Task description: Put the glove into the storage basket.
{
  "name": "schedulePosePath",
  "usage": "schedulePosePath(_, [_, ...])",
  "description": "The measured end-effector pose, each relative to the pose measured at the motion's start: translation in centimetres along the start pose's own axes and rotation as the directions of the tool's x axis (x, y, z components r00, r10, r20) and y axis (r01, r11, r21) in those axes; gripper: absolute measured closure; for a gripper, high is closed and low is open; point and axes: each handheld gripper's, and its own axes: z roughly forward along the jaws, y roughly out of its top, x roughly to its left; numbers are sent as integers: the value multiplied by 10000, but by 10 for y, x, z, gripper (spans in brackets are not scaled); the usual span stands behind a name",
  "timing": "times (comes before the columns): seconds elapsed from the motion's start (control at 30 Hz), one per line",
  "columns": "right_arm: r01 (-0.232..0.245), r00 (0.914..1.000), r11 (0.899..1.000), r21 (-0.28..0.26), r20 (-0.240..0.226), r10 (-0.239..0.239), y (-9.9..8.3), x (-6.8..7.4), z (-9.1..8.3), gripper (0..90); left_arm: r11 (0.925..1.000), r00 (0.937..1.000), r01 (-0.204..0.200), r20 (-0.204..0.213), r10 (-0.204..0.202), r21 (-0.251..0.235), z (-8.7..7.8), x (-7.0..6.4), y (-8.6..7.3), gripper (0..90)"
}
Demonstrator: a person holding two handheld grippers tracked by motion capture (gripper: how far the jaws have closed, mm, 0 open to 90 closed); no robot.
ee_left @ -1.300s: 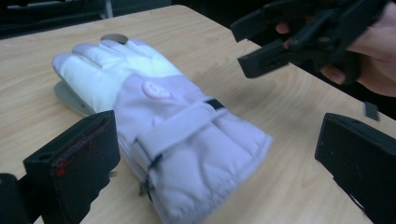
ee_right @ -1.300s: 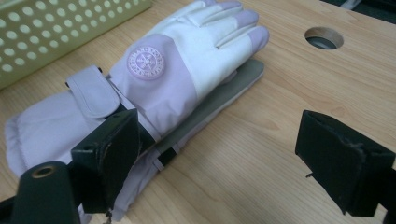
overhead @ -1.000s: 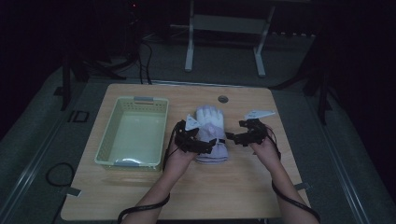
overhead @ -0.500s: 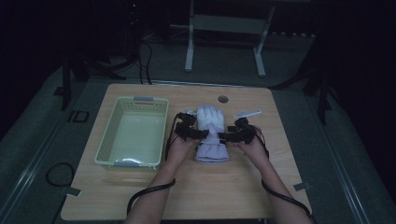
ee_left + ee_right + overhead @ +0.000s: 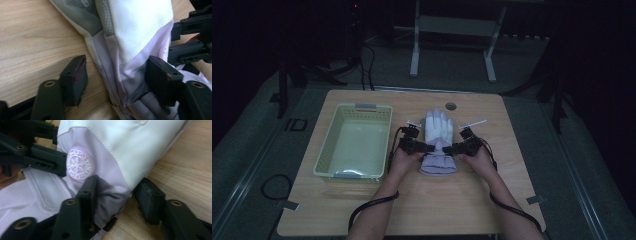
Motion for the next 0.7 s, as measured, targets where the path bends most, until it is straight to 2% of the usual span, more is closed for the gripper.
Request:
schedulePosePath(0.1, [164, 9998, 9998, 88, 76, -164, 1, 4, 0, 610, 9998, 9993, 177, 335, -180, 93, 0, 1, 1, 504])
schedulePosePath(0.17, [491, 9984, 9988, 76, 262, -493, 2, 7, 0, 653, 9998, 9993, 151, 347, -156, 141, -1, -1, 2, 575])
schedulePosePath(0.33, [472, 9979, 9986, -239, 461, -461, 1, 10, -2, 771, 9996, 9999, -169, 11, 169, 215, -4, -10, 6, 690])
schedulePosePath(0.4, [384, 9983, 9987, -326, 442, -370, 0, 10, -4, 789, 9994, 9997, -243, -48, 244, 229, -4, -12, 7, 711])
schedulePosePath(0.53, [364, 9982, 9981, -505, 490, -339, 0, 12, -8, 804, 9997, 9998, -165, 142, 163, 183, -9, -15, 9, 738])
schedulePosePath(0.7, [500, 9975, 9944, -931, 543, -451, 1, 17, -18, 810, 9991, 9989, -420, 206, 421, -23, -19, -24, 14, 749])
